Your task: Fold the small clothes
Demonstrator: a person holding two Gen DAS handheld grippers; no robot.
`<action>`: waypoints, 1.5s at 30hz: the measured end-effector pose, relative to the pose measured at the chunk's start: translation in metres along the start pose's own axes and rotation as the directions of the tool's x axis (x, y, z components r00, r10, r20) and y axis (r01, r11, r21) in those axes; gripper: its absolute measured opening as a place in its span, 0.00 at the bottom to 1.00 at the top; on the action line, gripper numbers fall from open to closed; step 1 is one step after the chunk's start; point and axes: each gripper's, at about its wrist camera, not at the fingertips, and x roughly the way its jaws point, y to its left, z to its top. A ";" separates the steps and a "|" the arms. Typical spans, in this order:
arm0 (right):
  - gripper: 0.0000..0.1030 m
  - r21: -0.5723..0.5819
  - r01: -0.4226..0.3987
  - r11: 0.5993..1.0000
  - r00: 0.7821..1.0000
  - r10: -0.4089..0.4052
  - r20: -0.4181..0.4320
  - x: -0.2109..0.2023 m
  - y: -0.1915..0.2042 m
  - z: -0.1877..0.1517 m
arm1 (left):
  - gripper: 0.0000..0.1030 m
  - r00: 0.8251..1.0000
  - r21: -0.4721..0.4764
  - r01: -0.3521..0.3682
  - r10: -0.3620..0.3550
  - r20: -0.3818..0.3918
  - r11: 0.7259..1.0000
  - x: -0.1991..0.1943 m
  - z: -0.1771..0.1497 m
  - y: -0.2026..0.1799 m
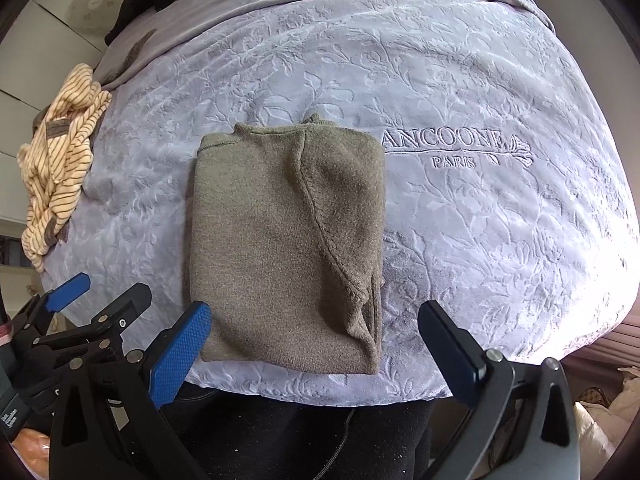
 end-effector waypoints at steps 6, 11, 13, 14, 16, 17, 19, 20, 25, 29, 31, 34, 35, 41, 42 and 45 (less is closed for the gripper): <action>1.00 0.001 0.007 1.000 1.000 -0.007 -0.003 0.001 0.000 0.001 | 1.00 1.000 -0.003 -0.005 0.005 -0.002 1.000 0.001 0.002 0.002; 1.00 0.001 0.008 1.000 1.000 -0.008 -0.007 0.003 0.000 0.001 | 1.00 1.000 -0.002 -0.004 0.004 -0.003 1.000 0.002 0.002 0.003; 1.00 -0.002 0.009 1.000 1.000 -0.009 -0.009 0.004 0.000 0.001 | 1.00 1.000 -0.001 -0.005 0.005 -0.003 1.000 0.002 0.002 0.003; 1.00 -0.003 0.009 1.000 1.000 -0.009 -0.010 0.004 0.000 0.002 | 1.00 1.000 -0.003 -0.005 0.005 -0.004 1.000 0.002 0.002 0.004; 1.00 -0.005 0.010 1.000 1.000 -0.010 -0.014 0.005 0.000 0.003 | 1.00 1.000 -0.005 -0.005 0.005 -0.005 1.000 0.003 0.001 0.004; 1.00 -0.007 0.010 1.000 1.000 -0.010 -0.015 0.006 0.001 0.003 | 1.00 1.000 -0.007 -0.006 0.006 -0.006 1.000 0.003 0.001 0.005; 1.00 -0.009 0.011 1.000 1.000 -0.011 -0.018 0.006 0.001 0.003 | 1.00 1.000 -0.006 -0.006 0.006 -0.005 1.000 0.004 0.001 0.005; 1.00 -0.010 0.012 1.000 1.000 -0.012 -0.019 0.006 0.001 0.003 | 1.00 1.000 -0.005 -0.005 0.005 -0.005 1.000 0.004 0.002 0.005; 1.00 -0.011 0.012 1.000 1.000 -0.012 -0.019 0.006 0.002 0.003 | 1.00 1.000 -0.002 -0.005 0.005 -0.006 1.000 0.004 0.003 0.005; 1.00 -0.012 0.013 1.000 1.000 -0.014 -0.018 0.006 0.002 0.004 | 1.00 1.000 -0.002 -0.005 0.005 -0.008 1.000 0.005 0.001 0.005; 1.00 -0.013 0.013 1.000 1.000 -0.014 -0.019 0.006 0.002 0.004 | 1.00 1.000 -0.003 -0.005 0.005 -0.008 1.000 0.005 0.001 0.006; 1.00 -0.013 0.015 1.000 1.000 -0.015 -0.019 0.006 0.001 0.005 | 1.00 1.000 -0.003 -0.006 0.006 -0.007 1.000 0.006 0.000 0.005; 1.00 -0.012 0.015 1.000 1.000 -0.015 -0.018 0.006 0.001 0.005 | 1.00 1.000 -0.002 -0.006 0.006 -0.007 1.000 0.007 -0.001 0.005; 1.00 -0.014 0.016 1.000 1.000 -0.016 -0.017 0.006 0.001 0.006 | 1.00 1.000 -0.004 -0.007 0.007 -0.009 1.000 0.006 0.001 0.003; 1.00 -0.013 0.015 1.000 1.000 -0.016 -0.018 0.006 0.001 0.006 | 1.00 1.000 -0.005 -0.007 0.007 -0.009 1.000 0.005 0.001 0.003; 1.00 -0.014 0.016 1.000 1.000 -0.016 -0.018 0.006 0.000 0.006 | 1.00 1.000 -0.005 -0.009 0.009 -0.012 1.000 0.007 0.000 0.003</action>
